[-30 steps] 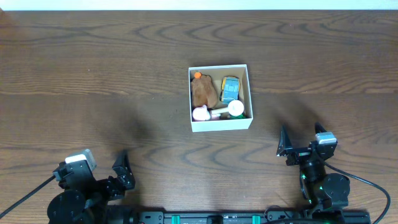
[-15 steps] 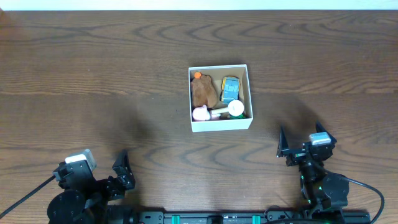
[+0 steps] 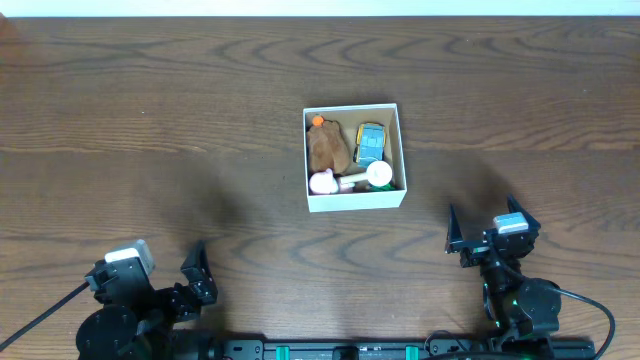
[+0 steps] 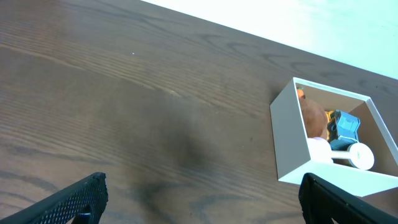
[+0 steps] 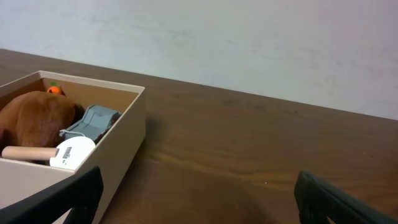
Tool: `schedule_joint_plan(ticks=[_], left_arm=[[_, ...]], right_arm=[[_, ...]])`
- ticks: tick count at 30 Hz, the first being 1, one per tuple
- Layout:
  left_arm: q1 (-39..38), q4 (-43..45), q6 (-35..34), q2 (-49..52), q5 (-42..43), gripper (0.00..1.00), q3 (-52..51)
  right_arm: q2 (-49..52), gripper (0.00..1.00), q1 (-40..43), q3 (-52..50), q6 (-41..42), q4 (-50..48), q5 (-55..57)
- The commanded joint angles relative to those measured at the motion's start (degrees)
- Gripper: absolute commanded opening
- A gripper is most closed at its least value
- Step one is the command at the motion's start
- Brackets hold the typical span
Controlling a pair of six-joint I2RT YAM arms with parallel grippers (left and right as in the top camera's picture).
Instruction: Pack container
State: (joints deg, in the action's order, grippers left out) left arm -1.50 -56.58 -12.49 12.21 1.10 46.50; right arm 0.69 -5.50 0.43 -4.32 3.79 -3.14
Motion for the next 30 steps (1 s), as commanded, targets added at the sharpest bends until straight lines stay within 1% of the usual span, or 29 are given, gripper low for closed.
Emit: schedule_joint_plan(ticks=[1,23,26,30], left_arm=[[0.2,0.0,-0.7,0.0,0.0,0.98,-0.3],[0.2,-0.1,-0.7,0.0,0.0,0.98,-0.3],[0.8,-1.7,2.6,-0.5,-3.4,0.98,-0.3],[1.4,-2.5,2.5,-2.7,-3.4,0.98,-0.3]], right_arm=[[-0.4,0.99,-0.4,-0.1,-0.9,0.3,0.3],[-0.4,0.99,-0.4,-0.1,-0.9,0.3,0.3],[-0.4,0.99,-0.4,-0.1,-0.9,0.3,0.3],[-0.4,0.99,-0.4,-0.1,-0.9,0.3,0.3]])
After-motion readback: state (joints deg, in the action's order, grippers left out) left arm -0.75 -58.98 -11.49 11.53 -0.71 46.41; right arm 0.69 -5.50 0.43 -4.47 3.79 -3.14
